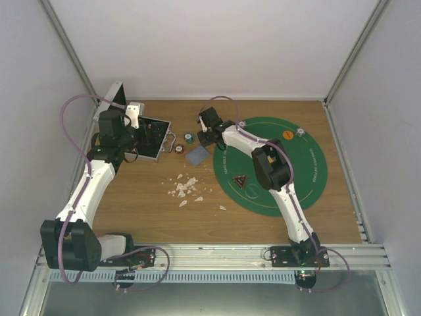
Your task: Distribute texas hold em gaming equipment
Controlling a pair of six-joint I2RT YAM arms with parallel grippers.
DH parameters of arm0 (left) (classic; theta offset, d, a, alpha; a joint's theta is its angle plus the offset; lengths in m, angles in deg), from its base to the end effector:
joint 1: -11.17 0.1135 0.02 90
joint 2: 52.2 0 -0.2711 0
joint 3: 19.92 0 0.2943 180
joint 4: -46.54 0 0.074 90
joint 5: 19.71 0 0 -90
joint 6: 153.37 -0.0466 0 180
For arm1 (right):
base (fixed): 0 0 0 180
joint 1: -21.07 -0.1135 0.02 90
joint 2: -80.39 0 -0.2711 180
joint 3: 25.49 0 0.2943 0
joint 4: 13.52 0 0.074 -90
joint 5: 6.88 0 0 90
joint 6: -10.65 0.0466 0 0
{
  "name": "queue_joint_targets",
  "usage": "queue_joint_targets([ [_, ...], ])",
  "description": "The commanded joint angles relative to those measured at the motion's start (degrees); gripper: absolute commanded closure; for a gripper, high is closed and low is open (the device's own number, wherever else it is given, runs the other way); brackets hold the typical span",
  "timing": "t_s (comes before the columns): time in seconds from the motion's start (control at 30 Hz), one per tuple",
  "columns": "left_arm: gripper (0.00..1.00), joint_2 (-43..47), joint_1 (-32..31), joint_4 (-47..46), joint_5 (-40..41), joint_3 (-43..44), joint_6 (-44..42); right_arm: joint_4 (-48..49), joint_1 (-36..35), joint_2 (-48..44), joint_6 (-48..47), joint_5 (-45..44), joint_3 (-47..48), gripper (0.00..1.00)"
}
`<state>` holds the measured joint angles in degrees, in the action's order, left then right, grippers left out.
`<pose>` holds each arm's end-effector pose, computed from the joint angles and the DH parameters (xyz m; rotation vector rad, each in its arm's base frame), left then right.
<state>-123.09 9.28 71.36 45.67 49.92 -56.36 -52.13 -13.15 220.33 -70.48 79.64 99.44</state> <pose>0.3294 -0.0303 0.3135 0.1838 2.0099 -0.5322 0.4839 0.3257 0.1147 -0.5283 2.4637 0.2328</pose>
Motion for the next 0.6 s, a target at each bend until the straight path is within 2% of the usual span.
queue_joint_targets([
  [0.0,0.02,0.34,-0.39,-2.56,-0.31,0.54,0.13,-0.44,-0.27,-4.23,0.53,-1.13,0.70,0.69],
  [0.27,0.02,0.23,-0.39,-2.51,-0.30,0.54,0.11,0.38,-0.27,-6.92,0.69,-0.91,-1.29,0.69],
  [0.43,0.02,0.14,-0.39,-2.63,-0.45,0.54,0.19,3.58,-0.24,-12.68,1.48,-1.35,-8.71,0.69],
  [0.57,0.02,0.22,-0.39,-2.62,-0.45,0.49,0.13,6.90,-0.28,-19.42,1.68,-2.23,-18.28,0.69],
])
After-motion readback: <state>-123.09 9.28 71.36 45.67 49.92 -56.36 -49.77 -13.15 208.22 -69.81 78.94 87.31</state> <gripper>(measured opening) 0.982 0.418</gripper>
